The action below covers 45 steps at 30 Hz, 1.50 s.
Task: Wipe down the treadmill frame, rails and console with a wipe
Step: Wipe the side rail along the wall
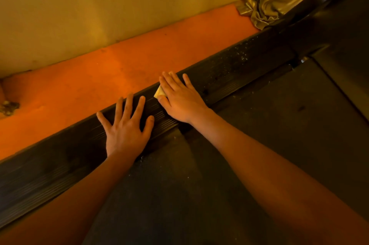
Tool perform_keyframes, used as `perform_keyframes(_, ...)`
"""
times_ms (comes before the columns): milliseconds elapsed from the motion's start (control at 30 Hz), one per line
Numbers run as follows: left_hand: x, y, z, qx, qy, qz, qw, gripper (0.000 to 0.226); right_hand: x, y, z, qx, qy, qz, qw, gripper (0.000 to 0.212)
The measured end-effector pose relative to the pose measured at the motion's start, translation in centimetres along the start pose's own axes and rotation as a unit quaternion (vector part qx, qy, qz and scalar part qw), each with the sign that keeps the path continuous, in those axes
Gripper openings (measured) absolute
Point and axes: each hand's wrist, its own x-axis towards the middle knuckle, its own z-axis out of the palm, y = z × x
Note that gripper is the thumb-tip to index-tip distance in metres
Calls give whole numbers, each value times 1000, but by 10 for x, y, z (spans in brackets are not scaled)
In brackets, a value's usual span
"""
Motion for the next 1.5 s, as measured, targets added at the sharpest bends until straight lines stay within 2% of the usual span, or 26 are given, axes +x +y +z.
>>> perform_keyframes(133,-3,2,-3,-5,-3,-5,1000,65,-51,4,11,19,10,0,1000,66)
perform_keyframes(267,-1,2,-3,-11,1,-2,1000,65,-101,6,25,1,-30,-13,999,66)
perform_keyframes(400,-2,1,-1,-8,0,-2,1000,64,-68,9,14,-15,-15,-17,1000,67)
perform_keyframes(567,-1,3,-2,-1,-7,-2,1000,68,-1,0,1,-9,13,28,999,68)
perform_keyframes(700,-2,3,-3,-9,-5,-3,1000,65,-48,6,16,11,26,17,999,67)
perform_keyframes(833,-2,2,-3,-11,-1,5,1000,67,-110,12,36,9,5,27,1000,70)
perform_keyframes(1000,-2,-1,-2,-15,-4,4,1000,66,-49,6,18,3,23,36,999,71)
perform_keyframes(1133,-2,2,-3,-9,-5,1,1000,69,8,6,-6,2,4,56,998,71)
perform_keyframes(1267,-2,3,-5,-11,-12,-1,1000,65,-38,12,6,15,16,37,999,70)
perform_keyframes(1367,-2,2,-4,-14,-3,6,1000,65,-87,14,19,21,-10,42,999,70)
perform_keyframes(1500,-1,-1,-2,-18,-5,-1,1000,65,-63,17,15,-1,9,35,999,71)
